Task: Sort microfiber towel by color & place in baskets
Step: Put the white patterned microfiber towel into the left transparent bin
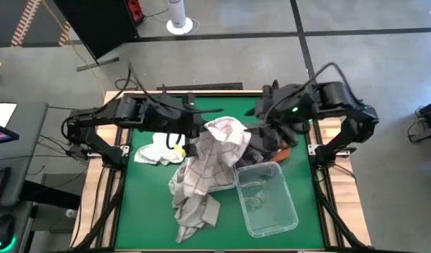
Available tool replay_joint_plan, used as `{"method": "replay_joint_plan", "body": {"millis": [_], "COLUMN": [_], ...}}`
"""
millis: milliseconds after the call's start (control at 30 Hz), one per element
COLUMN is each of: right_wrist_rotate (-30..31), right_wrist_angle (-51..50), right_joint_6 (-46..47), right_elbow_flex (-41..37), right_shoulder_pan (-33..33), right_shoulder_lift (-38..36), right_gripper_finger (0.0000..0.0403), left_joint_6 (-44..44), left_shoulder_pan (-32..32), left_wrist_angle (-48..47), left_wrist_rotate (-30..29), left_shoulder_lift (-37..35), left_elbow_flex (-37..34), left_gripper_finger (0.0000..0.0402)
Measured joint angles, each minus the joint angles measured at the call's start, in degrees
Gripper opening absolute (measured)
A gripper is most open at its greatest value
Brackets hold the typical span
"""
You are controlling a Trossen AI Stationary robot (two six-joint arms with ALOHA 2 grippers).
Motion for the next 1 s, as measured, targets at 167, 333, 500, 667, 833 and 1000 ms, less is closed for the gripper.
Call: {"method": "replay_joint_plan", "body": {"millis": [167,333,500,667,833,1000], "right_wrist_rotate": [5.81,15.27,19.82,21.27,21.35,21.33], "right_wrist_angle": [-7.72,-13.78,-12.19,-11.38,-10.85,-7.36], "right_joint_6": [5.90,12.67,17.08,21.37,21.94,18.77], "right_elbow_flex": [2.59,1.26,-4.90,-10.72,-14.89,-17.74], "right_shoulder_pan": [0.37,2.71,6.91,9.01,8.90,8.17], "right_shoulder_lift": [-1.82,-5.71,-9.59,-11.56,-10.98,-10.31], "right_gripper_finger": [0.0263,0.0263,0.0263,0.0263,0.0263,0.0263], "left_joint_6": [-6.05,-13.54,-17.98,-20.92,-21.28,-20.23], "left_shoulder_pan": [-0.02,0.05,1.34,2.80,3.78,4.14], "left_wrist_angle": [-0.79,-2.28,1.25,5.24,5.48,6.29], "left_wrist_rotate": [-0.87,-0.99,1.06,2.42,2.66,5.04], "left_shoulder_lift": [-0.54,-0.81,-0.74,-0.63,2.26,6.92], "left_elbow_flex": [-7.25,-14.98,-24.23,-30.20,-30.66,-29.94], "left_gripper_finger": [0.0011,0.0011,0.0011,0.0011,0.0011,0.0011]}}
